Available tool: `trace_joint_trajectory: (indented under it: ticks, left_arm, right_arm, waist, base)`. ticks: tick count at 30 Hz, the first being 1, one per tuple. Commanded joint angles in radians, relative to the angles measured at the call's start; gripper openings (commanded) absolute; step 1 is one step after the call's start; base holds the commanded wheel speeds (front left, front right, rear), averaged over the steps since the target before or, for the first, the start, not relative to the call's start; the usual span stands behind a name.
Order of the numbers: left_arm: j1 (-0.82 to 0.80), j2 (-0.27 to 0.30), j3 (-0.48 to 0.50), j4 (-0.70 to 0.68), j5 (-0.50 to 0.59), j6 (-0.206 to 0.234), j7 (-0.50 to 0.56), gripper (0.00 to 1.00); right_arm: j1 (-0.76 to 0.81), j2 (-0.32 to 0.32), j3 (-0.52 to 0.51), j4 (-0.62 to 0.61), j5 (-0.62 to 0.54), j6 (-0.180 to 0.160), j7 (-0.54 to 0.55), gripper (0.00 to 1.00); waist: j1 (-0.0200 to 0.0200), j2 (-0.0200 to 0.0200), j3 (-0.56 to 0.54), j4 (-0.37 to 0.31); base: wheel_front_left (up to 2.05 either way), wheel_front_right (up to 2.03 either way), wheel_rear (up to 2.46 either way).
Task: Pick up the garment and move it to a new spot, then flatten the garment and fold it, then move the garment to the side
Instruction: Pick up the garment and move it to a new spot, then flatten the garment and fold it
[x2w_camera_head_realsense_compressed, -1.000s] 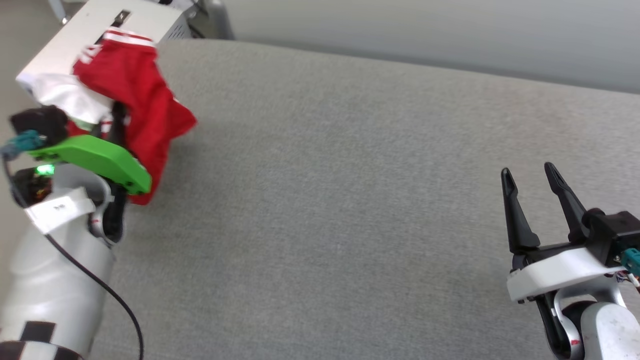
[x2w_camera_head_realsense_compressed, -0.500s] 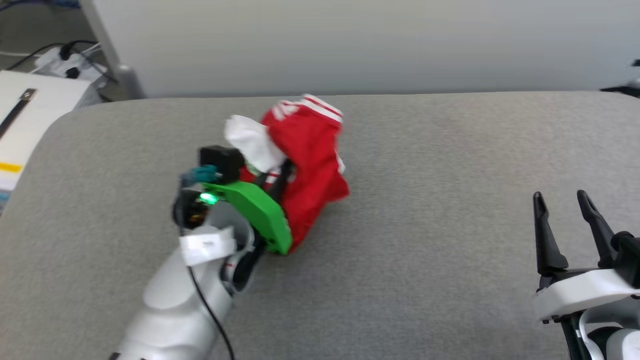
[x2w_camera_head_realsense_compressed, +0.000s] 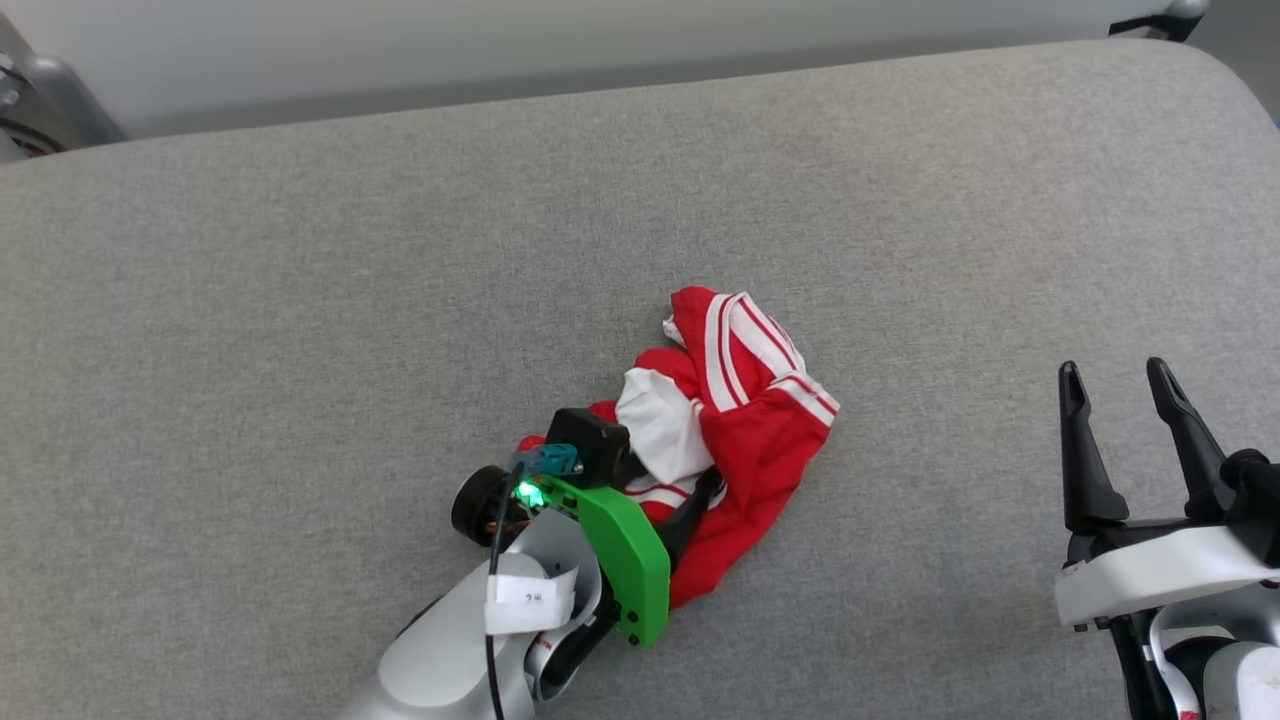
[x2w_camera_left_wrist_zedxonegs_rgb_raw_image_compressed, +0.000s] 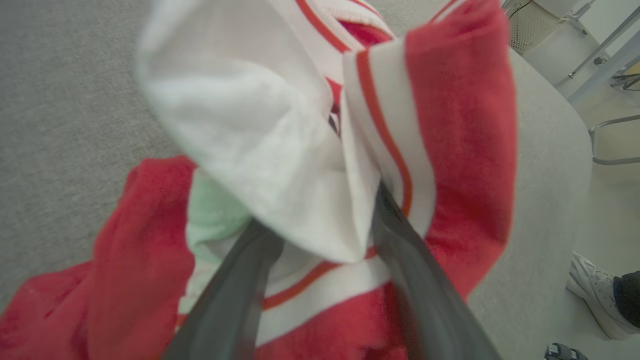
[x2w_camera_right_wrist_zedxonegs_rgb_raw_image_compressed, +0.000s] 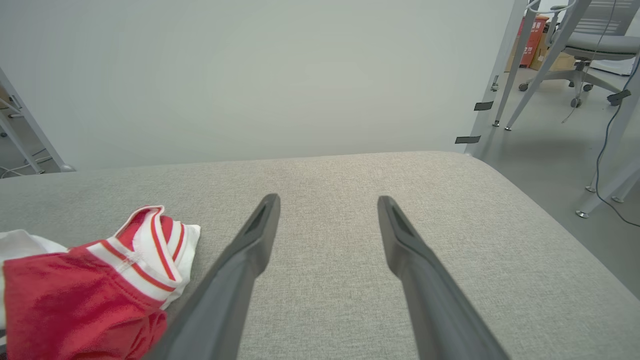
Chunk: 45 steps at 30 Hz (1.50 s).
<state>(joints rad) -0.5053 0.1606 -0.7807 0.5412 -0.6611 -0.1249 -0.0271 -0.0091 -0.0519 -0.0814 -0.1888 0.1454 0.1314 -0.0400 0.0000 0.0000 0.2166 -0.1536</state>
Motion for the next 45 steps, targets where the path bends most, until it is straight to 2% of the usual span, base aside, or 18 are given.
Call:
trace_joint_trajectory:
  ticks: [1, 9, 16, 23, 29, 37, 45]
  left_arm:
    - [0.015, 0.011, 0.005, -0.005, 0.010, 0.003, -0.028, 1.00]
    - [0.032, 0.016, 0.021, -0.065, 0.045, 0.049, -0.151, 1.00]
    - [0.080, 0.029, 0.080, -0.139, 0.053, 0.114, -0.217, 1.00]
    - [0.148, 0.062, 0.183, -0.244, 0.067, 0.180, -0.233, 1.00]
    - [0.226, 0.085, 0.324, -0.357, 0.110, 0.235, -0.234, 1.00]
    - [0.337, 0.117, 0.452, -0.416, 0.164, 0.274, -0.234, 1.00]
    - [0.404, 0.138, 0.471, -0.418, 0.186, 0.286, -0.235, 1.00]
  right_arm:
    - [-0.018, 0.001, 0.004, 0.004, -0.006, -0.001, -0.008, 1.00]
    - [-0.012, 0.001, 0.008, 0.020, -0.020, -0.001, -0.004, 1.00]
    - [0.016, 0.002, 0.015, 0.023, -0.028, -0.001, 0.014, 1.00]
    - [0.045, 0.002, 0.012, -0.001, -0.035, -0.001, 0.038, 1.00]
    - [0.061, 0.002, 0.010, -0.021, -0.033, -0.001, 0.051, 1.00]
    - [0.085, 0.002, 0.002, -0.035, -0.025, -0.001, 0.067, 1.00]
    - [0.105, 0.002, -0.002, -0.036, -0.019, -0.001, 0.074, 1.00]
  waist:
    - [0.0000, 0.0000, 0.014, 0.000]
    - [0.0000, 0.0000, -0.065, 0.065]
    - [0.0000, 0.0000, -0.144, 0.115]
    - [0.0000, 0.0000, -0.176, 0.144]
    - [0.0000, 0.0000, -0.184, 0.152]
    - [0.0000, 0.0000, -0.212, 0.149]
    - [0.0000, 0.0000, -0.224, 0.147]
  base:
    - [0.00, 0.00, 0.00]
    - [0.00, 0.00, 0.00]
    - [0.00, 0.00, 0.00]
    - [0.00, 0.00, 0.00]
    - [0.00, 0.00, 0.00]
    - [0.00, 0.00, 0.00]
    - [0.00, 0.00, 0.00]
